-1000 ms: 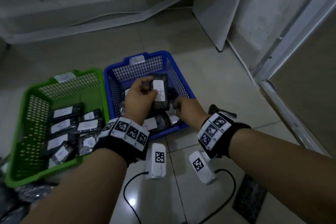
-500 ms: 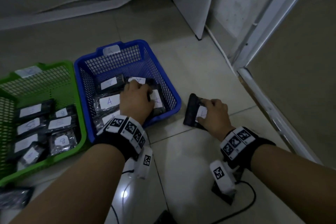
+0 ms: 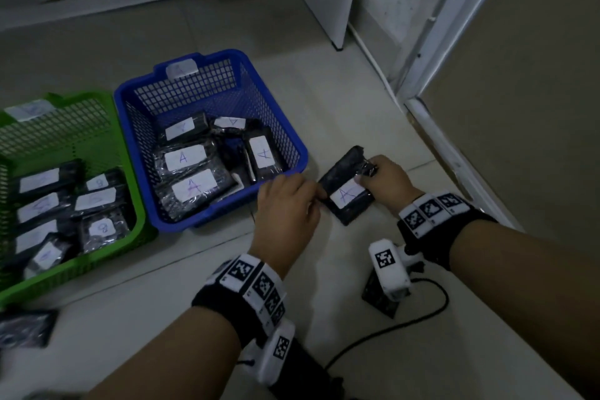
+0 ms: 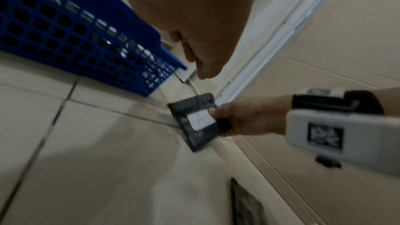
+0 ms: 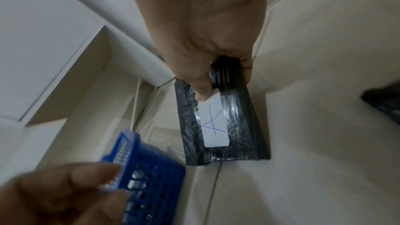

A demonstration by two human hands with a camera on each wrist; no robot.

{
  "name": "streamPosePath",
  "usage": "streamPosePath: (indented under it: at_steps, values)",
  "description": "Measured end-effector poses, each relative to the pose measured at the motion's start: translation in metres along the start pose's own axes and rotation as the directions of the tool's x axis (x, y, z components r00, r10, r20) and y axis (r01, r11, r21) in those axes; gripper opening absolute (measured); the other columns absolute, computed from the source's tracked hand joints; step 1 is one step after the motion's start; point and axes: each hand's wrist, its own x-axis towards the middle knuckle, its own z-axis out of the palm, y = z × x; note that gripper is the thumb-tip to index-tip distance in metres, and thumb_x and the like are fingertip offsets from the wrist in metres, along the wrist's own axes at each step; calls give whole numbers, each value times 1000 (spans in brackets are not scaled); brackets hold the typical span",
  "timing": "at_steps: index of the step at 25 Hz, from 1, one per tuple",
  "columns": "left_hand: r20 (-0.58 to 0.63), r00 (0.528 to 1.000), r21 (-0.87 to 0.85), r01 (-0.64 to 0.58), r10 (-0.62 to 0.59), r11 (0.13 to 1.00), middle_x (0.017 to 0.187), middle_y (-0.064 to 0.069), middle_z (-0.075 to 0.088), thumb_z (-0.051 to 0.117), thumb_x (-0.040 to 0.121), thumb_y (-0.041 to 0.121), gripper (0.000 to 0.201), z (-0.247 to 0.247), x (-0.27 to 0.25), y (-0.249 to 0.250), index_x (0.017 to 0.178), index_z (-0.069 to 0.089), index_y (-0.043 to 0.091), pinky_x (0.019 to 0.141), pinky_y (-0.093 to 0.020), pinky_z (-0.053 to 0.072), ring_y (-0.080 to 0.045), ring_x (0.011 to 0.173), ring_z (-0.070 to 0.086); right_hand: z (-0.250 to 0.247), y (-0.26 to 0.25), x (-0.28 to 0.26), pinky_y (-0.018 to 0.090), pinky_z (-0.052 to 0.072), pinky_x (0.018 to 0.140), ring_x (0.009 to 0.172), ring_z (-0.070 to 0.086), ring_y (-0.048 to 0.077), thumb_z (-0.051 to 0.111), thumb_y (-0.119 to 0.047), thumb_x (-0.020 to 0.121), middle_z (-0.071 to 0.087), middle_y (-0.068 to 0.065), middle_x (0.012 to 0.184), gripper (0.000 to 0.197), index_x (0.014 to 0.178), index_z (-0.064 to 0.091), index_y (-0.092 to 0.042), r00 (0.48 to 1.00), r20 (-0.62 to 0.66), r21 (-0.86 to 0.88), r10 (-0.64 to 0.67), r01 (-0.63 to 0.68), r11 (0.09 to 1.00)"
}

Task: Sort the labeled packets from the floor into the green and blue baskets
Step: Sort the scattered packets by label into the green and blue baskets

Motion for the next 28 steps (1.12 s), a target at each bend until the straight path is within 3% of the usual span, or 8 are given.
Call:
streamPosePath:
  at_steps: [2,4,7,9,15,20,24,28]
  values:
    - [92,995,-78,-38,45,996,87,5,60,63,80,19,12,11,-17,20,91,64,25,77,-33,40,-19,86,54,-9,11,-18,29,41,74,89,60,27,61,-17,88,63,15,90,12,92,63,-5,997,-43,159,64,-57,986]
    - [269,963,-187,31,21,982,96,3,60,63,82,25,17,30,-35,43,99,64,22,80,-31,45,-18,93,53,-14,28,-42,35,49,82,90,65,34,62,-22,83,68,19,89,14,82,66,-9,983,-90,321,160,-124,939]
    - [456,880,-211,250,-132,945,116,-5,49,69,77,37,49,66,-63,75,118,53,14,86,-31,44,-22,108,46,-18,51,-77,54,52,89,93,66,40,58,-22,81,70,23,97,17,84,68,-9,961,-60,541,269,-195,818]
    - [511,838,-150,306,-192,940,120,-10,42,72,73,38,64,86,-75,90,122,45,9,86,-34,43,-26,110,46,-27,62,-93,57,52,89,94,66,39,56,-13,88,69,23,101,16,92,68,-4,951,-45,611,307,-217,761]
    - [630,756,-81,293,-179,953,111,-16,55,64,80,26,38,96,-75,77,108,52,3,83,-32,42,-31,105,53,-41,60,-110,53,51,89,87,64,35,55,-6,92,68,19,90,21,74,64,-14,956,-85,634,280,-165,756]
    - [606,787,-153,257,-114,954,101,-8,60,56,89,24,24,42,-73,22,110,67,18,81,-29,46,-23,96,58,-23,26,-109,50,50,91,90,63,30,57,-7,91,67,22,100,14,80,63,-13,976,-7,695,217,-151,703]
    - [488,869,-367,291,-84,883,91,9,61,65,77,1,35,-9,-74,-29,96,72,29,83,-25,49,-9,88,59,12,-22,-105,50,50,90,88,62,29,61,-6,86,66,22,97,10,79,63,-12,986,74,725,147,-154,671]
    - [447,865,-581,474,-227,662,102,1,66,78,73,19,15,-45,-81,-58,87,76,24,89,-19,48,-7,94,63,38,-83,-103,34,51,71,77,62,22,63,-9,83,67,8,80,12,74,61,-16,999,38,712,14,-37,701]
